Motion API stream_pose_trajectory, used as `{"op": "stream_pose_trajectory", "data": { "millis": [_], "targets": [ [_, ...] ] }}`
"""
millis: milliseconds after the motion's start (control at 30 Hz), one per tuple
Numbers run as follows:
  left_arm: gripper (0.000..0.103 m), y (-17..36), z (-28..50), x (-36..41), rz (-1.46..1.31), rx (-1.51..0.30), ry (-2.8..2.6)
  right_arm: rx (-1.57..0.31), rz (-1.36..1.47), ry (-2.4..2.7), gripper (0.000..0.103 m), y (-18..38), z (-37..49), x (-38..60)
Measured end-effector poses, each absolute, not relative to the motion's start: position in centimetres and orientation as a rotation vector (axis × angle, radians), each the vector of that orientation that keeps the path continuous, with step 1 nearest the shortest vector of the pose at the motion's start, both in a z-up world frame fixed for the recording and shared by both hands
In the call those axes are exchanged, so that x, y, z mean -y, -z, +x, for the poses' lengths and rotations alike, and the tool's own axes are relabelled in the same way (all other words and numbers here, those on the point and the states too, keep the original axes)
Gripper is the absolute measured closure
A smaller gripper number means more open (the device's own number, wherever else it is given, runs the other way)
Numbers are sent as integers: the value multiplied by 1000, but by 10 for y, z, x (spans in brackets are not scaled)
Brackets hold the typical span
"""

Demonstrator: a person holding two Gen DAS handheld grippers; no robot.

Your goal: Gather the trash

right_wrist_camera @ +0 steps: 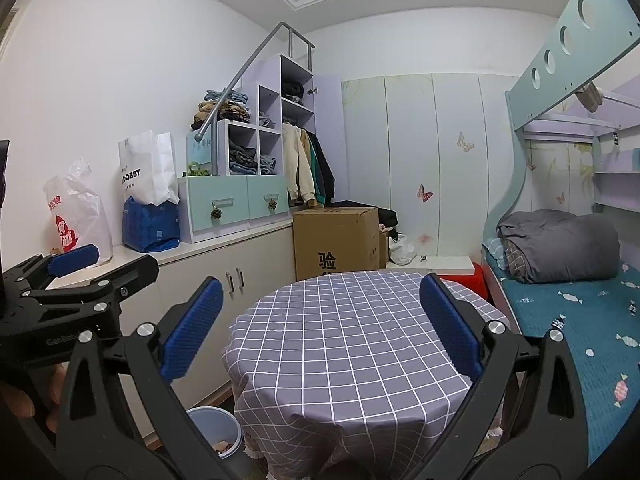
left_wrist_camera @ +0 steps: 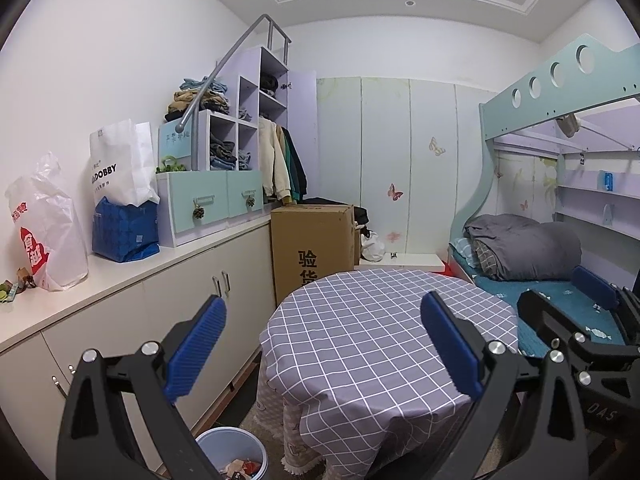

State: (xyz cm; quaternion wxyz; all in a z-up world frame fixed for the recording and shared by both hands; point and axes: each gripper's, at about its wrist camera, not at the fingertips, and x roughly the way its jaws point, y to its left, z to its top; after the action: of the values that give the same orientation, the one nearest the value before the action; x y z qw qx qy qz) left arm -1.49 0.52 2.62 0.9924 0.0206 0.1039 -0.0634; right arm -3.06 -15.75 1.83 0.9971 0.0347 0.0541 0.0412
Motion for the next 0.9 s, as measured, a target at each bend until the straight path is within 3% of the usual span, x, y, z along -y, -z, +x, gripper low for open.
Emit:
{"op": "stream_pose_trajectory", "data": {
  "millis": [900],
  "targets": [
    [7, -25, -12, -8, 51, -229, 112, -122, 70, -97, 6, -16, -23, 159]
  ]
}}
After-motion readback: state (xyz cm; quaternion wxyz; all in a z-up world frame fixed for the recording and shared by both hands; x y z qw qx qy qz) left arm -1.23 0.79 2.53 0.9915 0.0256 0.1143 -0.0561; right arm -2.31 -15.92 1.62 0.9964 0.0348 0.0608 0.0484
